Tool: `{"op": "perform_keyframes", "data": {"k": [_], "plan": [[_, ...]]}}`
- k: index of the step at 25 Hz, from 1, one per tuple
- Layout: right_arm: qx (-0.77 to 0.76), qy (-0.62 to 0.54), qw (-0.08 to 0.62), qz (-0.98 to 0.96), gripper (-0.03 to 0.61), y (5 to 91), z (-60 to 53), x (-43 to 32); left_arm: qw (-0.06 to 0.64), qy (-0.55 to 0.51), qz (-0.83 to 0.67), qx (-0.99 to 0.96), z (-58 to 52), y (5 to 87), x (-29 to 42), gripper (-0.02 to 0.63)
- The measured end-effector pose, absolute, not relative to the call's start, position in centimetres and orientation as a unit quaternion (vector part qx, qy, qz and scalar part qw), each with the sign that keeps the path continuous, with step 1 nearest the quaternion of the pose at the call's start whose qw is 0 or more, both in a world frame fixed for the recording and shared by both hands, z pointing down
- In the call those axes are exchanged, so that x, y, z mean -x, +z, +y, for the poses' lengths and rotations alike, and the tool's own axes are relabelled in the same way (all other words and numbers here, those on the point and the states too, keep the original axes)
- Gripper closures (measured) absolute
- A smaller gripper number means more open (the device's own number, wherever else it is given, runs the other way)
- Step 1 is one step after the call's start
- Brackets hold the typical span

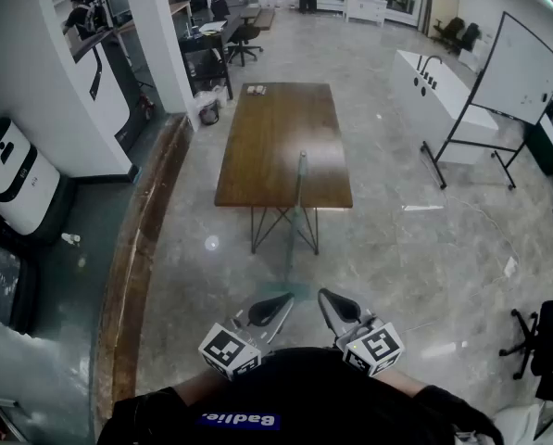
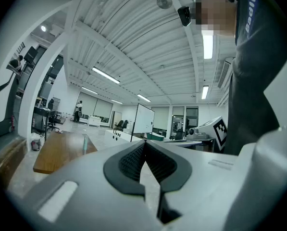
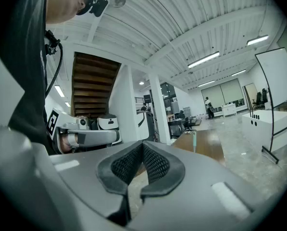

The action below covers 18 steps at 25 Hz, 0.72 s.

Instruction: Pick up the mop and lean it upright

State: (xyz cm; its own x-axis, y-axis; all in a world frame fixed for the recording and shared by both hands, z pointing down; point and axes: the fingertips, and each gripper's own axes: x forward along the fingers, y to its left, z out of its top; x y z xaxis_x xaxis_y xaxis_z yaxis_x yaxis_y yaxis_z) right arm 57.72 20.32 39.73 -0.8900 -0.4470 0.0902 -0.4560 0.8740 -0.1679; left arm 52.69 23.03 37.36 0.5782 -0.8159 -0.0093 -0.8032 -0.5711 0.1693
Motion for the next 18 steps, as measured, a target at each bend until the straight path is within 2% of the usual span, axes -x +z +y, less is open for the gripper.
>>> {"op": "perform_keyframes", "data": {"k": [18], "plan": [[-0.247,0.112,0.025,-0.962,0.574,40.6,19.9,-59.8,0.09,-0.04,-0.461,-0.882,22.6,38.0,-54.2,0.594]]}}
